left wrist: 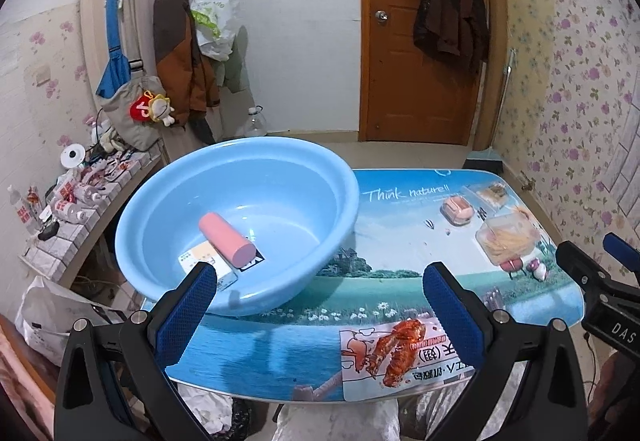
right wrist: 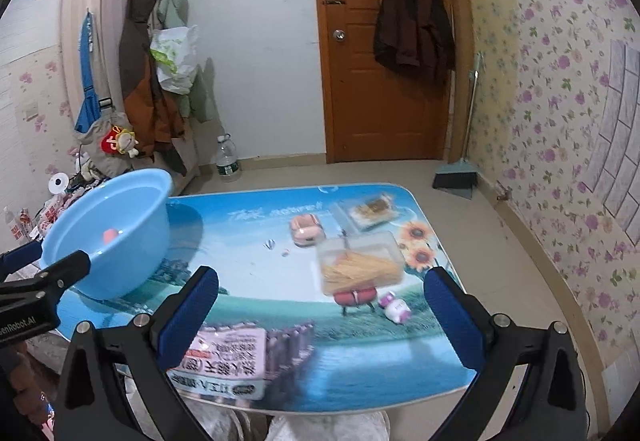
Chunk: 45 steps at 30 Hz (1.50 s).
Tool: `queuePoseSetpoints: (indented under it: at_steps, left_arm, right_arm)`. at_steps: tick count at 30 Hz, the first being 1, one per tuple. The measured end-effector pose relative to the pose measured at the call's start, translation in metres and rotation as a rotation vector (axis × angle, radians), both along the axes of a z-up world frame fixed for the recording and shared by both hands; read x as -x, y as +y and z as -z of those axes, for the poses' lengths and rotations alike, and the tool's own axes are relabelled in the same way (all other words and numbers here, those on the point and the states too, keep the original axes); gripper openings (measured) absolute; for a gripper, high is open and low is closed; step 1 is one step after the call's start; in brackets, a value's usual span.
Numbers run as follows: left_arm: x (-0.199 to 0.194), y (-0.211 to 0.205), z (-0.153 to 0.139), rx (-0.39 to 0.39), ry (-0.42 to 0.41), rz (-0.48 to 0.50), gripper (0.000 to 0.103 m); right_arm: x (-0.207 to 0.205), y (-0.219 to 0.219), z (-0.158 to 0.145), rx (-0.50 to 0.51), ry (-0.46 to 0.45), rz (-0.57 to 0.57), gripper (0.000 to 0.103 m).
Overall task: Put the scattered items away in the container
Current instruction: 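Move the right gripper to the crayfish snack bag edge and grasp it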
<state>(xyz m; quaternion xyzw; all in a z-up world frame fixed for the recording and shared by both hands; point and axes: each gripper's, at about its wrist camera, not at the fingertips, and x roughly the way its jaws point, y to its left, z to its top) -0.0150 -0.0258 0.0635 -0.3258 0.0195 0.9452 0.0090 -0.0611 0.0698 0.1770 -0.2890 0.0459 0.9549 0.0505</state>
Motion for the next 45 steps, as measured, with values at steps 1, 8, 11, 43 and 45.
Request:
queuePoseSetpoints:
  at_steps: [1, 8, 11, 43, 45]
  left_arm:
    - [-0.001, 0.001, 0.003, 0.003, -0.005, 0.006, 0.103]
    - [-0.010, -0.001, 0.036, -0.009, -0.082, 0.006, 0.103]
    - [-0.013, -0.002, 0.051, 0.005, -0.106, -0.003, 0.103]
    - [-0.003, -0.003, 0.107, -0.047, -0.236, 0.053, 0.103]
    - [-0.003, -0.004, 0.108, -0.049, -0.237, 0.055, 0.103]
  right_arm:
    - [-0.001, 0.002, 0.003, 0.007, -0.007, -0.001, 0.103]
    - [-0.005, 0.006, 0.026, 0.145, -0.070, -0.086, 0.103]
    - [-0.004, 0.005, 0.036, 0.217, -0.090, -0.113, 0.102]
    - [0.024, -0.026, 0.095, 0.442, -0.282, -0.222, 0.072]
    - [0.025, -0.028, 0.095, 0.454, -0.284, -0.232, 0.064]
